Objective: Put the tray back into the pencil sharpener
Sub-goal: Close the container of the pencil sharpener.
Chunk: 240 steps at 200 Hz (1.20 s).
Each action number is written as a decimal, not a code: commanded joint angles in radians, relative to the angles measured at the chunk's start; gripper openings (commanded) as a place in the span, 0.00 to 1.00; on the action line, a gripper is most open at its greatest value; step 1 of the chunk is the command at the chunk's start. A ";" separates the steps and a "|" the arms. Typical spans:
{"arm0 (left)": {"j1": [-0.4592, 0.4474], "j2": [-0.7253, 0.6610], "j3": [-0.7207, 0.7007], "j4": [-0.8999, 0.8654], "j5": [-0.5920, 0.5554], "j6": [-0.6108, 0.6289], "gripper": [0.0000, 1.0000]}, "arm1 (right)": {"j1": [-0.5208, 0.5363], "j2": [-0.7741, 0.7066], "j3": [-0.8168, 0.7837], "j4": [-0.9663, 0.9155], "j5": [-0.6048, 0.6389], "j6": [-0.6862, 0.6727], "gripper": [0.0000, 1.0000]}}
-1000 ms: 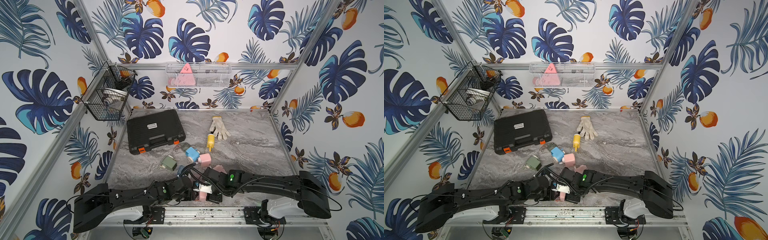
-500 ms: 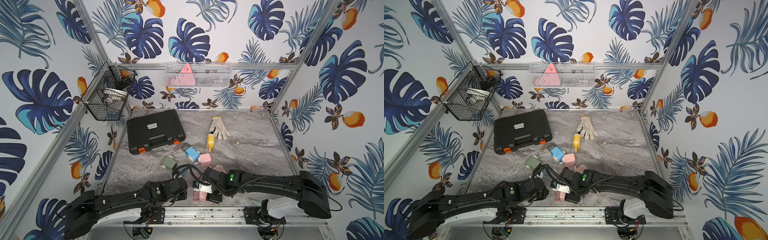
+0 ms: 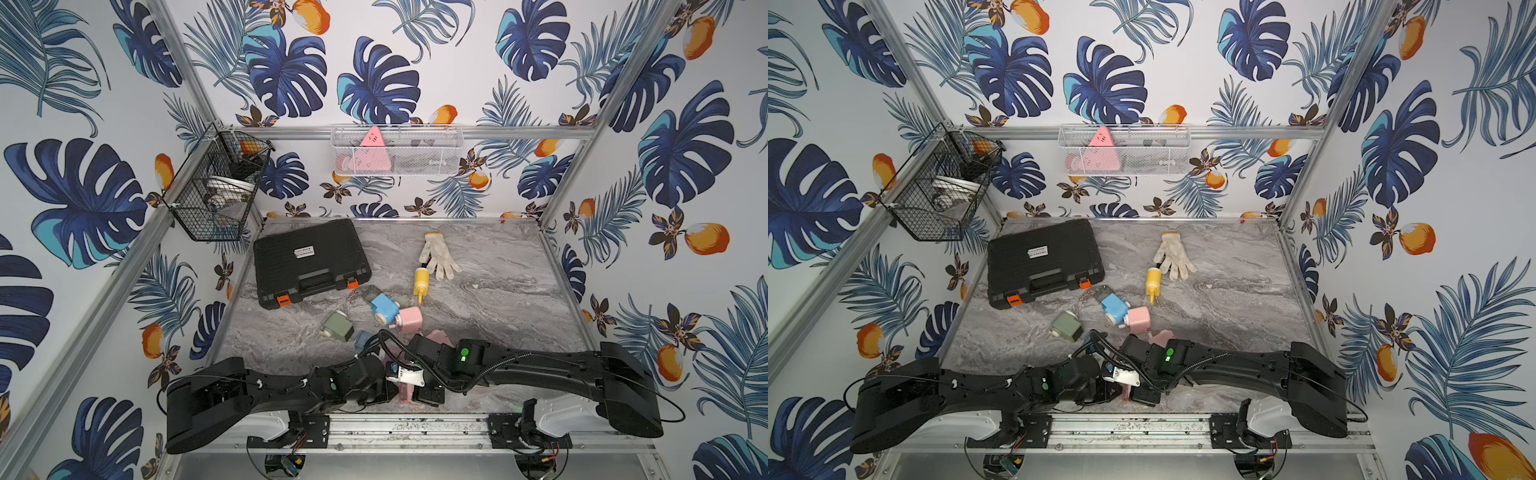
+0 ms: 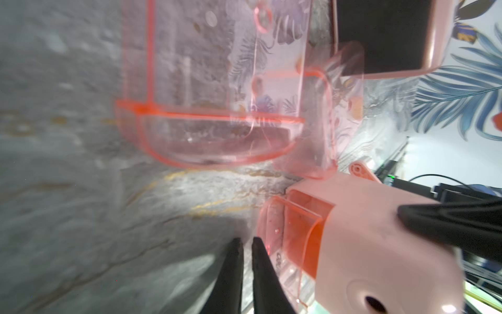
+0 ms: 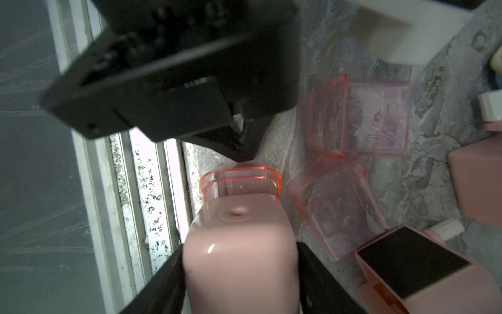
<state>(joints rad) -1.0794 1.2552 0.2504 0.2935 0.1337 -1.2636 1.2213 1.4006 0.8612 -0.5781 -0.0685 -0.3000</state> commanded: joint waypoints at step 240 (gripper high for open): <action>0.000 -0.180 -0.031 -0.160 -0.067 -0.025 0.19 | -0.021 -0.213 -0.065 -0.095 0.056 -0.120 0.78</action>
<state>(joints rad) -1.0794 1.0687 0.2207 0.0967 0.0532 -1.2869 1.2167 1.1805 0.8158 -0.7528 0.0021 -0.3676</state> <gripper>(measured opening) 0.193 0.786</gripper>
